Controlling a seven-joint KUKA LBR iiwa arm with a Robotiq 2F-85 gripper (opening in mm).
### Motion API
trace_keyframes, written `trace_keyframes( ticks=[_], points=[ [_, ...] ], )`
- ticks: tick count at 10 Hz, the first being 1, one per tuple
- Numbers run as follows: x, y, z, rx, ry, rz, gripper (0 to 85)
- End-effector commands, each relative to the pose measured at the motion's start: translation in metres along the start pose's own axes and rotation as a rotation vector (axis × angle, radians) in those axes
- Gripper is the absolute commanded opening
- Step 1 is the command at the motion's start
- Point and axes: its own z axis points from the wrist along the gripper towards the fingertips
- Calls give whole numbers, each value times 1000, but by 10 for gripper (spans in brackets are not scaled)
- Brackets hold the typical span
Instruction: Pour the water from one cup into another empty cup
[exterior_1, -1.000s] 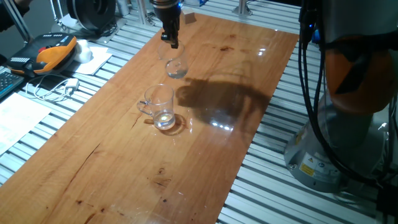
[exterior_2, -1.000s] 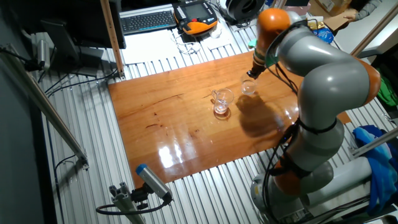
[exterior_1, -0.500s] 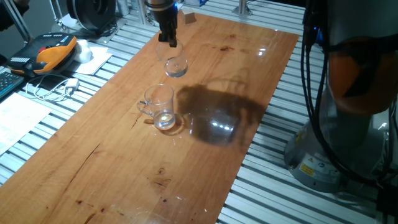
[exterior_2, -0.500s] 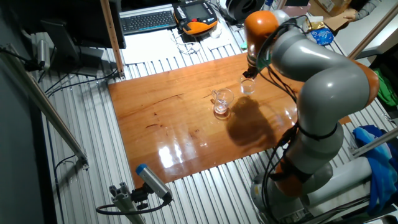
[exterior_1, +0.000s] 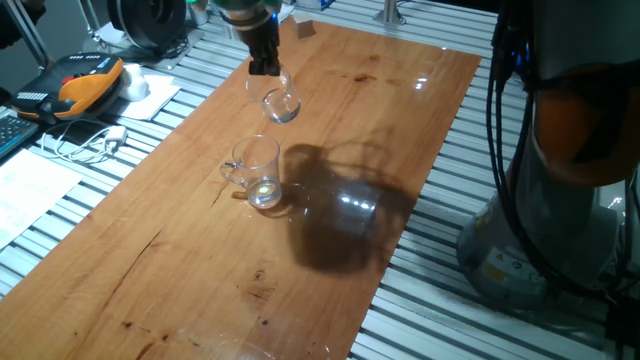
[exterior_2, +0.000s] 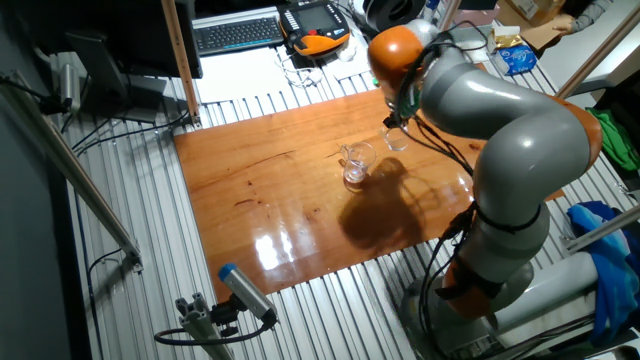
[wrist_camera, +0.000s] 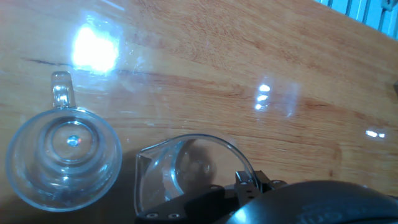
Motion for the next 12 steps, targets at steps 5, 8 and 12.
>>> trace_keyframes(
  ticks=[5, 8, 12],
  points=[
    [-1, 10, -7, 102, -1, -14, 0],
    [-1, 18, -7, 141, -1, -7, 0],
    [-1, 24, -9, 212, -9, -3, 0]
  ],
)
